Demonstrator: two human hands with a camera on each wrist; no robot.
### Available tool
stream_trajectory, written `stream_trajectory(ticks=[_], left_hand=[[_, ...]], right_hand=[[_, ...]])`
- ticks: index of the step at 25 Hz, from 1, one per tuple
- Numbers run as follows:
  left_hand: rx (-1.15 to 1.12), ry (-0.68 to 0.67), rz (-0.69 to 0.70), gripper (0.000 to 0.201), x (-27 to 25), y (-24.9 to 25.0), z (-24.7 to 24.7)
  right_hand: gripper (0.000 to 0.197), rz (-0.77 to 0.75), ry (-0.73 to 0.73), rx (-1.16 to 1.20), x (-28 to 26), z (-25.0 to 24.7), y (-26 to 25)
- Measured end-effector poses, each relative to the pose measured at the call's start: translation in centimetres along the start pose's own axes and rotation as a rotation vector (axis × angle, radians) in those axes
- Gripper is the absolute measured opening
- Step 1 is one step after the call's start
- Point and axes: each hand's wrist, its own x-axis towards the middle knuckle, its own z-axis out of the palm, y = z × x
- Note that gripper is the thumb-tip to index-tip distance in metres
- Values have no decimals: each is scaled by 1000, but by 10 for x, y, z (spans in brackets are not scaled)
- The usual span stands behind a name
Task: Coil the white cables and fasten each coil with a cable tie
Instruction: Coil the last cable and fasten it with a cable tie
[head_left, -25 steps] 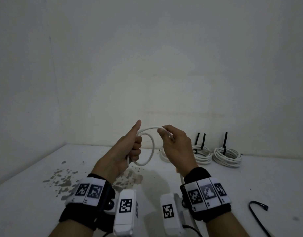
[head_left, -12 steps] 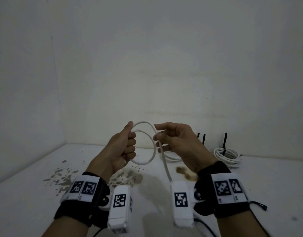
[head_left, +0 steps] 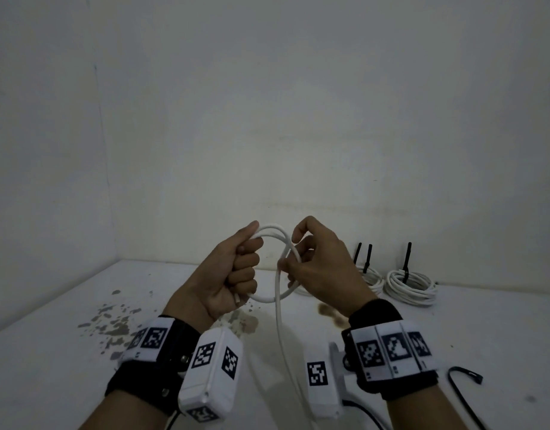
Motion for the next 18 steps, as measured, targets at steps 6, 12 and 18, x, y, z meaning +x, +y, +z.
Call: stream_trajectory(ticks=[6,12,18], left_hand=[[167,39,-19,45,3,-8,15],[195,240,-4,51,11,-4,-7],[217,247,12,53,15,-2,-18]], right_hand=[[25,-11,496,-400,-1,5,12],[32,482,-45,365,2,-18,10],[37,591,-81,941,3,-23,0]])
